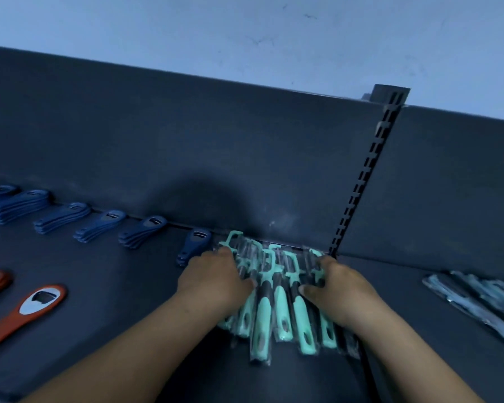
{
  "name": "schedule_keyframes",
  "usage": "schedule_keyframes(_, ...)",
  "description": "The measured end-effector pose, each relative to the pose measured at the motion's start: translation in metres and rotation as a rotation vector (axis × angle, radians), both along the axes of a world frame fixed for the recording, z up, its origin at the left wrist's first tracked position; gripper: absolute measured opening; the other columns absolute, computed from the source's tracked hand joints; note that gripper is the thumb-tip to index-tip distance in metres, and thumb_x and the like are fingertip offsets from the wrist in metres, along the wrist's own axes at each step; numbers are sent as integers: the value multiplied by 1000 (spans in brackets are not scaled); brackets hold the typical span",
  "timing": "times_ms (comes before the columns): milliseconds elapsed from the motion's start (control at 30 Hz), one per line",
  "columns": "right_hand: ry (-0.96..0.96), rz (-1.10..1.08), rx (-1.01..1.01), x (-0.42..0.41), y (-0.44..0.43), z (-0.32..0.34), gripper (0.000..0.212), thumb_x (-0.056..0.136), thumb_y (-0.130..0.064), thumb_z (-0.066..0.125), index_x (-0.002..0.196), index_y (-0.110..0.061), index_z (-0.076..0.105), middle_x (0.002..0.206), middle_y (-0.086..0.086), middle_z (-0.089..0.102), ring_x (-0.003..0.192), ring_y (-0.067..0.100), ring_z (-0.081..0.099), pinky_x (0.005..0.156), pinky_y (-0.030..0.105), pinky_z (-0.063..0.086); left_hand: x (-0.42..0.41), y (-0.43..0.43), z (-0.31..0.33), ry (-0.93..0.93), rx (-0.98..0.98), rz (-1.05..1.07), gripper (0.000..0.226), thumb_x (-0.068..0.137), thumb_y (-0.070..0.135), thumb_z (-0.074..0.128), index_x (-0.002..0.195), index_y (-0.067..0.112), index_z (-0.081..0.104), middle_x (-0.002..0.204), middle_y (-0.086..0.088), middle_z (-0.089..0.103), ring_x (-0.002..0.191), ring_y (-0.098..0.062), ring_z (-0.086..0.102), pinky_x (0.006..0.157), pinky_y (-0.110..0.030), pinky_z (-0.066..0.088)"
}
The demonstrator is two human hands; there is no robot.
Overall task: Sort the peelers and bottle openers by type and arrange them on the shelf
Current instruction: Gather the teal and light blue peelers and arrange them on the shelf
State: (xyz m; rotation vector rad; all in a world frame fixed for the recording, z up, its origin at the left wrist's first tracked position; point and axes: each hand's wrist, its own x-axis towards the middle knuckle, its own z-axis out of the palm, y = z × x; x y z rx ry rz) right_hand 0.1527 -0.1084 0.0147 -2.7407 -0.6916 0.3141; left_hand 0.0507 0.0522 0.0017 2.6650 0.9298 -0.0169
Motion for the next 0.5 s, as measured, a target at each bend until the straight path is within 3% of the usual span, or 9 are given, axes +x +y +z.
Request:
schedule_keyframes(200,86,-42,227,5,-11,-14,46,83,-20,64,124,-26,44,93,-9,61,77,7,58,59,22,46,6,-10,-4,-36,-85,25,85,77,59,64,141,14,30,139,-11,41,126,-30,42,97,-34,39)
schedule_keyframes(300,123,-62,330,8,-17,-13,41,88,-22,61,125,-27,44,84,-16,53,69,-2,52,53,13,40,7,-9,-1,-88,-143,122,81,77,59,64,136,11,35,136,-11,43,122,-29,47,91,-32,41)
schedule_keyframes(367,169,-88,398,8,-16,-15,39,88,-25,63,122,-28,45,85,-14,55,69,0,55,57,18,45,9,-9,4,-96,-199,176,75,77,58,66,129,9,41,129,-11,48,114,-28,52,80,-29,41)
schedule_keyframes(433,263,-121,506,6,-13,-18,37,85,-30,68,115,-26,47,91,-10,62,77,9,64,72,30,56,12,-11,7,-106,-287,193,60,76,54,68,114,11,51,112,-6,57,99,-24,58,70,-26,41)
schedule_keyframes(500,431,-151,636,2,-7,-22,45,81,-31,72,117,-21,47,98,-3,66,85,15,69,81,39,59,17,-15,7,-170,-448,184,41,75,47,72,98,14,61,95,-2,64,85,-20,63,68,-25,49)
